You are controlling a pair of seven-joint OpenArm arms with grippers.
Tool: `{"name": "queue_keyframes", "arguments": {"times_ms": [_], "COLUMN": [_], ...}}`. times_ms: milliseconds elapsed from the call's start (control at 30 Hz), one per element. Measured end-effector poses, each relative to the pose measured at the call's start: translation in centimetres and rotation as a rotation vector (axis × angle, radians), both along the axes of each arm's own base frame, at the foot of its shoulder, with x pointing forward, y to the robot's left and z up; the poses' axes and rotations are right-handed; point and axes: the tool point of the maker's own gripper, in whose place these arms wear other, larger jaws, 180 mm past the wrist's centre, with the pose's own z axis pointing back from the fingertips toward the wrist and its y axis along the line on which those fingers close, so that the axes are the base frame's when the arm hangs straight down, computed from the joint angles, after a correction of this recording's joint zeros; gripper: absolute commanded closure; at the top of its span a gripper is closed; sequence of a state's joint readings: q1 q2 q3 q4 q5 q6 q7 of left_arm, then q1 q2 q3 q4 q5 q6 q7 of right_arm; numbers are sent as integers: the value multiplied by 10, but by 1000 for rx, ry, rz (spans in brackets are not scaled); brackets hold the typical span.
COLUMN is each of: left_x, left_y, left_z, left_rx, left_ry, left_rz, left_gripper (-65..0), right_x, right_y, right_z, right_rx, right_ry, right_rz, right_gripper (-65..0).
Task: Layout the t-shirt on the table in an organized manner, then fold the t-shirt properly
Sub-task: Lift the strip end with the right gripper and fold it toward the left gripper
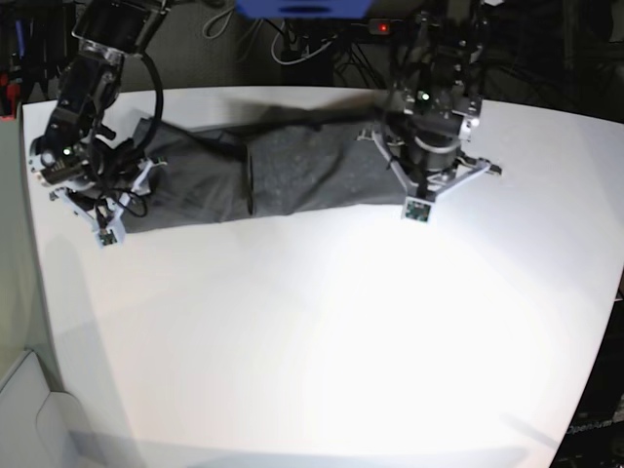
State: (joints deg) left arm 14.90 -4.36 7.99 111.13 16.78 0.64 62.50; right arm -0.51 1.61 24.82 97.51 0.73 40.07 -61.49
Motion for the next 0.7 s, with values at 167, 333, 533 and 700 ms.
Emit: {"name": "queue_keyframes", "arguments": {"times_ms": [167, 333, 533, 700], "left_x": [-10, -11, -12, -11], "left_y": [18, 26, 26, 28], "left_z": [-4, -5, -5, -8], "left_rx": [25, 32, 30, 35], "left_ry": [12, 14, 17, 22], "left_rz": [21, 45, 48, 48], "left_gripper": [0, 0, 0, 0], "right_x": [-3, -4, 6, 9], "right_y": [-10, -7, -12, -16], "right_z": [-1, -19, -27, -30], "right_rx": [31, 78, 132, 163], "right_ry": [-7, 39, 33, 19], "right_rz": [-79, -92, -119, -146], "right_gripper": [-433, -433, -433, -431]}}
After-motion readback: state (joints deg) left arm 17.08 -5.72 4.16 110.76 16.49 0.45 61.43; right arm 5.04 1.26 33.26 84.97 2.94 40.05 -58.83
